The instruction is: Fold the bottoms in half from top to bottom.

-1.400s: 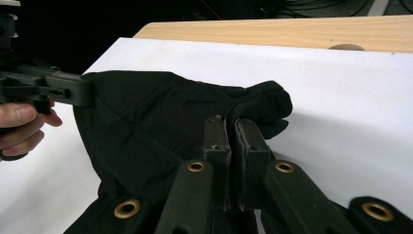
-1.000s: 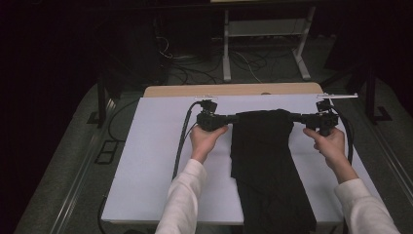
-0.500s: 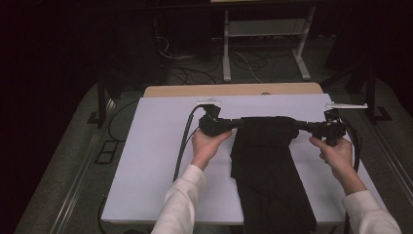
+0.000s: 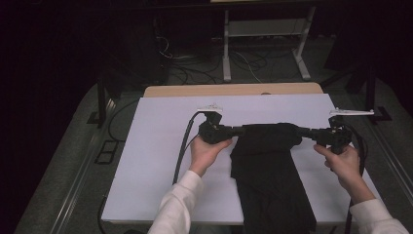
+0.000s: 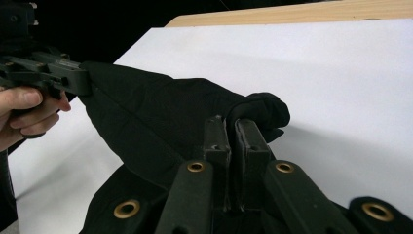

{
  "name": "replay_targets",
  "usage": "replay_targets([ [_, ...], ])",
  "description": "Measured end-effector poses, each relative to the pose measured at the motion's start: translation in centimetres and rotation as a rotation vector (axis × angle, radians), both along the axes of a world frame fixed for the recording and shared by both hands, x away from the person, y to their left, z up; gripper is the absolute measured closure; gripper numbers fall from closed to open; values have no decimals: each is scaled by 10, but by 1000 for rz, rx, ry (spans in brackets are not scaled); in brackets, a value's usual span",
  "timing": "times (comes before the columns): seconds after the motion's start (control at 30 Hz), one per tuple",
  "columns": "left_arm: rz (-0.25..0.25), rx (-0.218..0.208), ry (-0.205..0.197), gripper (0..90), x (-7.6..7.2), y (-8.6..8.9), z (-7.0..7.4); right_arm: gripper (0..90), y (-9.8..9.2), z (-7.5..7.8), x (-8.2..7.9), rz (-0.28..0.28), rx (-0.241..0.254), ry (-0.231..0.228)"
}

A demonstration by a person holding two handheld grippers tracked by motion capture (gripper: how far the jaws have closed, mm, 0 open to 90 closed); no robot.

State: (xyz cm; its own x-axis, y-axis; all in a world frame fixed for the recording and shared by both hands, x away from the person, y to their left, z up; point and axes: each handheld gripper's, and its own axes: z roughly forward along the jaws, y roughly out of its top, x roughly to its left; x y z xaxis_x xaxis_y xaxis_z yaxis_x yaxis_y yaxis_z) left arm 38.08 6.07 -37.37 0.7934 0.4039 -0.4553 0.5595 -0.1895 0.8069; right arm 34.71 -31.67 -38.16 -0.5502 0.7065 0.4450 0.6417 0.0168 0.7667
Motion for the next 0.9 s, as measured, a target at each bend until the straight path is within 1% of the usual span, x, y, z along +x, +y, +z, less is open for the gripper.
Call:
replay_targets([
  [0.07,-5,-2,-2,854,-2,1,0,840,1,1,-4,6,4,-1],
  [0.13,-11,-7,-2,854,-4,1,0,840,2,1,-7,12,-5,-1],
  [0.3,-32,-1,-10,854,-12,2,-1,840,3,1,-14,24,-12,-4],
  [0.6,-65,7,-14,854,-23,3,-1,840,6,-2,-24,48,-15,7],
  [0.9,-97,19,-12,853,-33,4,-7,839,6,-2,-33,70,-18,17],
])
